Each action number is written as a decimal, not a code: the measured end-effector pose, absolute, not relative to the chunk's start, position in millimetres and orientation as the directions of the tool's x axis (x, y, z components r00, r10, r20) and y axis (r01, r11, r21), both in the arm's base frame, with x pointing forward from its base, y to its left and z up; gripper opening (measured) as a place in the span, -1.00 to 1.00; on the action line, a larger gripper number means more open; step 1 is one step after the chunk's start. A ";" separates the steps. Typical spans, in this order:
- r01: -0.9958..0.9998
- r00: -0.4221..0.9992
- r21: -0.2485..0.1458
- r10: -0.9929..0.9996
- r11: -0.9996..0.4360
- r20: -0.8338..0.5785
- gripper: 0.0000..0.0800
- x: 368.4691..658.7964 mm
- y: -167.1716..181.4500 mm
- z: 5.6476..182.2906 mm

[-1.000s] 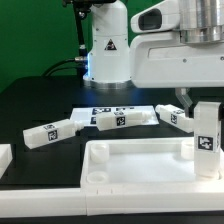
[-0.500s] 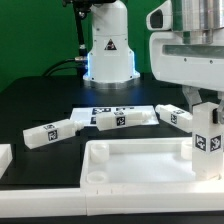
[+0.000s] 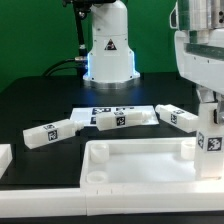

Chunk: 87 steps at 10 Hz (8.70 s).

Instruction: Assemble desk

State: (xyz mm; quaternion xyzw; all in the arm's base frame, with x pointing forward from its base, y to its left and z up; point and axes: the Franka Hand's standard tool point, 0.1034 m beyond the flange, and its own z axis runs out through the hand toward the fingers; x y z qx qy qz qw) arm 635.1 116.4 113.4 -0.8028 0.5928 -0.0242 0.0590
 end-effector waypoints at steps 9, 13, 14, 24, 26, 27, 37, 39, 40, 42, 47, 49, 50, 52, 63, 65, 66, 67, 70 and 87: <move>-0.120 0.990 -0.027 -0.121 -0.992 0.068 0.62 641.9 116.2 119.1; -0.343 0.937 -0.046 -0.345 -0.938 0.056 -0.29 641.2 115.3 117.9; -0.461 0.885 -0.052 -0.463 -0.886 0.052 -0.29 641.3 115.1 117.8; -0.951 -0.283 -0.095 -0.953 0.293 -0.105 -0.28 640.2 123.4 116.3; -0.922 -0.348 -0.125 -0.926 0.366 -0.146 -0.28 641.7 128.8 116.2; -0.914 -0.368 -0.121 -0.917 0.387 -0.156 -0.28 641.7 128.1 116.3; -0.898 0.435 -0.112 -0.897 -0.426 -0.077 0.62 636.3 112.6 118.6; -0.758 0.650 -0.069 -0.760 -0.648 -0.015 0.62 633.9 108.5 114.9; -0.678 0.734 -0.033 -0.679 -0.734 0.019 0.62 633.4 111.5 111.0; -0.643 0.765 -0.024 -0.643 -0.766 0.028 0.62 631.1 119.9 107.9; -0.813 0.580 -0.029 -0.814 -0.581 0.021 -0.29 631.0 119.9 107.3; -0.938 0.339 -0.065 -0.941 -0.339 0.019 -0.29 634.8 122.8 106.2; -0.977 0.199 -0.082 -0.980 -0.198 -0.001 -0.29 636.0 125.1 106.2; -0.979 -0.151 -0.124 -0.986 0.159 -0.073 -0.29 640.8 131.3 106.3; -0.989 -0.019 -0.143 -0.992 0.037 -0.124 0.62 634.6 138.8 133.7; -0.989 -0.025 -0.142 -0.992 0.044 -0.127 0.62 635.1 138.7 131.3; -0.989 -0.003 -0.145 -0.992 0.021 -0.124 0.62 635.0 138.6 131.1; -0.989 -0.002 -0.144 -0.992 0.020 -0.124 0.62 634.5 139.2 130.8; -0.958 0.265 -0.146 -0.958 -0.248 -0.110 0.62 598.1 158.8 139.3; 0.223 0.973 -0.019 0.221 -0.975 0.068 0.62 494.8 139.0 77.2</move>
Offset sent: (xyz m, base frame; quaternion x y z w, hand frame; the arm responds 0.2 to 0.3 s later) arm 0.0000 0.0000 0.0000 0.0000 0.0000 -0.1296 0.9916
